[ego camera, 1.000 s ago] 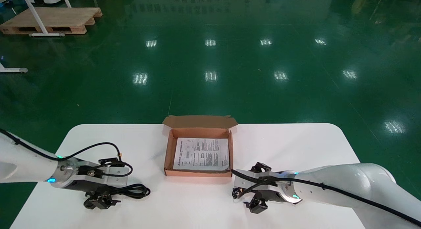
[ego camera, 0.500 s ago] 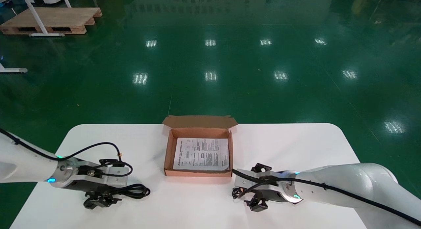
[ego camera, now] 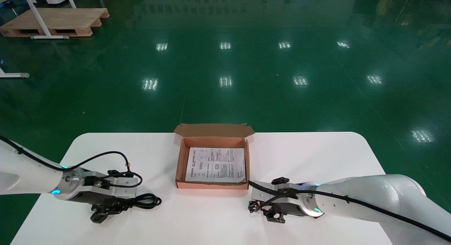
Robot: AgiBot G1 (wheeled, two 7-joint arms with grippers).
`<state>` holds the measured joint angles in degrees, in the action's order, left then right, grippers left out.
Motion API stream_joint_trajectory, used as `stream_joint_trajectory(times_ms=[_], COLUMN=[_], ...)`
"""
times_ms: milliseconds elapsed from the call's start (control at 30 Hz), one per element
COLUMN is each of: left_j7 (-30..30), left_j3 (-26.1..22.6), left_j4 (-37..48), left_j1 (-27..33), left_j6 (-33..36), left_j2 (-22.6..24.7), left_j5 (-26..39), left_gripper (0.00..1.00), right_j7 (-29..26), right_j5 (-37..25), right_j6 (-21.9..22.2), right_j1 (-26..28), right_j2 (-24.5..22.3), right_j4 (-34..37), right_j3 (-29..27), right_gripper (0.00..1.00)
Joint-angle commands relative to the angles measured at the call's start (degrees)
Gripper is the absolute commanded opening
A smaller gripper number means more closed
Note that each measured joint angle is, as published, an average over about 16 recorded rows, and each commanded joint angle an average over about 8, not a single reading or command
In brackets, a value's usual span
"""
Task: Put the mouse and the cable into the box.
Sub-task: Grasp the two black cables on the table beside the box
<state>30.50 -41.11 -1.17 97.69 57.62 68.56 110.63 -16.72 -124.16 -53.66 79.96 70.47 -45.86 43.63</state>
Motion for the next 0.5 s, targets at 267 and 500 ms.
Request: stream_joint_trajectory(times_ms=[267, 500], left_j7=[-0.12, -0.12], left_j3=[-0.07, -0.06], left_j4=[0.13, 0.13], left_j1=[0.01, 0.01], left_j6=[0.13, 0.13], left_j2=[0.08, 0.08], left_j5=[0.08, 0.08], left_gripper=[0.0, 0.0], right_j7=[0.03, 0.01], right_j5=[0.01, 0.0], right_j6=[0.01, 0.0], right_j1=[0.02, 0.0], right_j2=[0.03, 0.0], right_j4=[0.05, 0.05], right_j3=[0.0, -0.01], right_gripper=[0.0, 0.0])
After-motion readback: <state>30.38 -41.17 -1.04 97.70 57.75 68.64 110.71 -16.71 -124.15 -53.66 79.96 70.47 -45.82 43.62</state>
